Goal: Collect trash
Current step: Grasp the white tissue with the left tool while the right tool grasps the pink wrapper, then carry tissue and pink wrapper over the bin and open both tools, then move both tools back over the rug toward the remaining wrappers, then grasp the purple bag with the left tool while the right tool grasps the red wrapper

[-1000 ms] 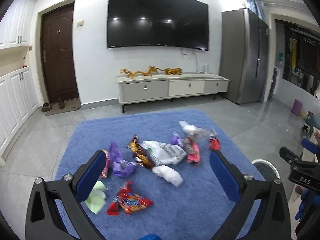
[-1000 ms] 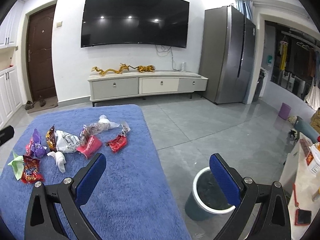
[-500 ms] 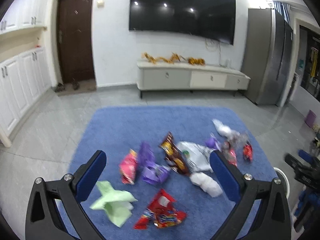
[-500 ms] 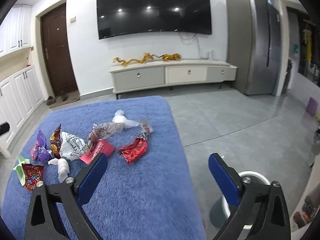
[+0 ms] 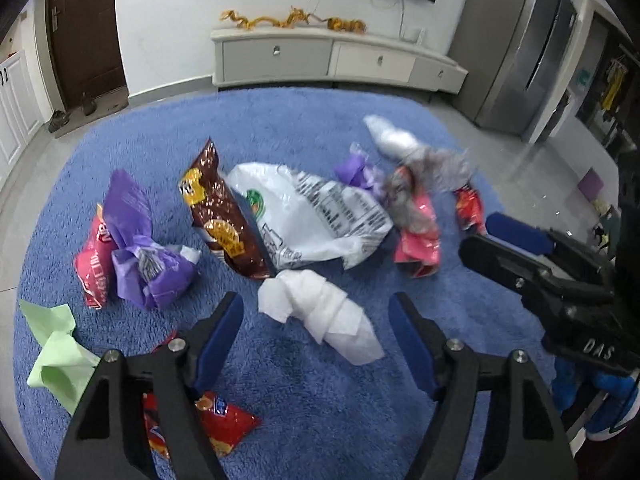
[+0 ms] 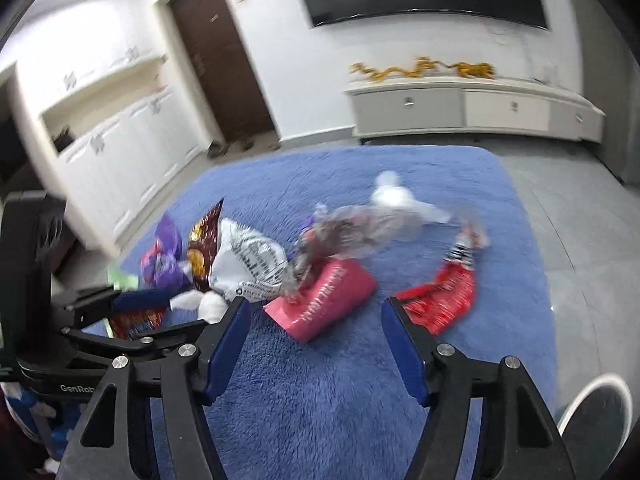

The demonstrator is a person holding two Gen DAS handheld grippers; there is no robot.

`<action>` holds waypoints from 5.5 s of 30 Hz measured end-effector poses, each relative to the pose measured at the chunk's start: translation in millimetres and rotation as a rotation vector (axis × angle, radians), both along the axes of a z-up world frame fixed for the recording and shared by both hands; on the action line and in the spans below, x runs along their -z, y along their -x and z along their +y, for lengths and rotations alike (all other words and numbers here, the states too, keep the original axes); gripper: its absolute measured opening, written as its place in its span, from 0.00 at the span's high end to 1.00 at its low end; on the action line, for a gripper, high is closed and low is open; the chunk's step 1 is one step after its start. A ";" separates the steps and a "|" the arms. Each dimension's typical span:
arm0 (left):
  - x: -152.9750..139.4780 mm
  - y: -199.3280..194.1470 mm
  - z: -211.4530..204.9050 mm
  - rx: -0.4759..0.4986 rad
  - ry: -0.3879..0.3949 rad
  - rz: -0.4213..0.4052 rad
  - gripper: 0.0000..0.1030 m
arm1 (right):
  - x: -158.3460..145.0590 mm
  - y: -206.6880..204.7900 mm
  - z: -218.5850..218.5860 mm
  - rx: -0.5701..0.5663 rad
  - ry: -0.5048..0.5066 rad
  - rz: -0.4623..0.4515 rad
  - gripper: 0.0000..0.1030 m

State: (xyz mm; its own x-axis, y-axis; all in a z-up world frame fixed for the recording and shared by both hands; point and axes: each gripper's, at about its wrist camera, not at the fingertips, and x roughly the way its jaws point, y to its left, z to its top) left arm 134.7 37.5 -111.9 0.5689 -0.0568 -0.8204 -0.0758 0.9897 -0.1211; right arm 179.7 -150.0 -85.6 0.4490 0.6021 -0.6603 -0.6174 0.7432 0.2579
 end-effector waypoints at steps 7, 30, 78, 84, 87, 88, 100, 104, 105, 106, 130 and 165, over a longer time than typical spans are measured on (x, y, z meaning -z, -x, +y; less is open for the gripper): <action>16.2 -11.0 -9.7 0.000 -0.019 0.033 0.36 | 17.5 -21.1 17.5 -0.078 0.062 -0.013 0.23; 8.1 25.6 -15.9 0.010 0.000 -0.020 0.73 | 24.7 -7.7 2.0 -0.133 0.041 0.055 0.73; -19.5 -59.4 -392.4 0.705 0.098 -0.027 0.71 | 51.5 75.5 -394.2 0.775 -0.281 0.133 0.76; 21.3 -107.2 -438.3 0.724 0.225 0.100 0.51 | 93.1 41.3 -422.1 0.878 -0.221 0.206 0.64; 34.7 -119.3 -451.0 0.723 0.261 0.143 0.49 | 104.7 38.1 -435.8 0.923 -0.202 0.222 0.61; 36.8 -121.6 -452.5 0.721 0.270 0.152 0.49 | 105.2 41.2 -437.4 0.931 -0.194 0.220 0.61; -0.6 -97.9 -425.7 0.644 0.308 0.011 0.48 | 61.6 67.1 -437.4 1.014 -0.144 0.136 0.58; -32.8 -80.1 -402.8 0.607 0.319 -0.083 0.48 | 25.8 75.4 -419.5 1.002 -0.114 0.058 0.53; -42.5 -75.2 -395.9 0.602 0.315 -0.099 0.48 | 16.7 78.4 -413.4 0.998 -0.109 0.039 0.53; -50.4 -71.9 -389.9 0.600 0.311 -0.109 0.48 | 4.3 82.6 -405.8 0.993 -0.102 0.013 0.53; -172.7 48.3 -135.3 0.273 0.221 -0.415 0.47 | -185.4 129.6 -211.9 0.653 -0.145 -0.361 0.49; -3.2 -3.0 122.8 0.021 0.150 0.005 0.48 | -39.0 -37.0 -64.9 0.436 0.047 -0.023 0.46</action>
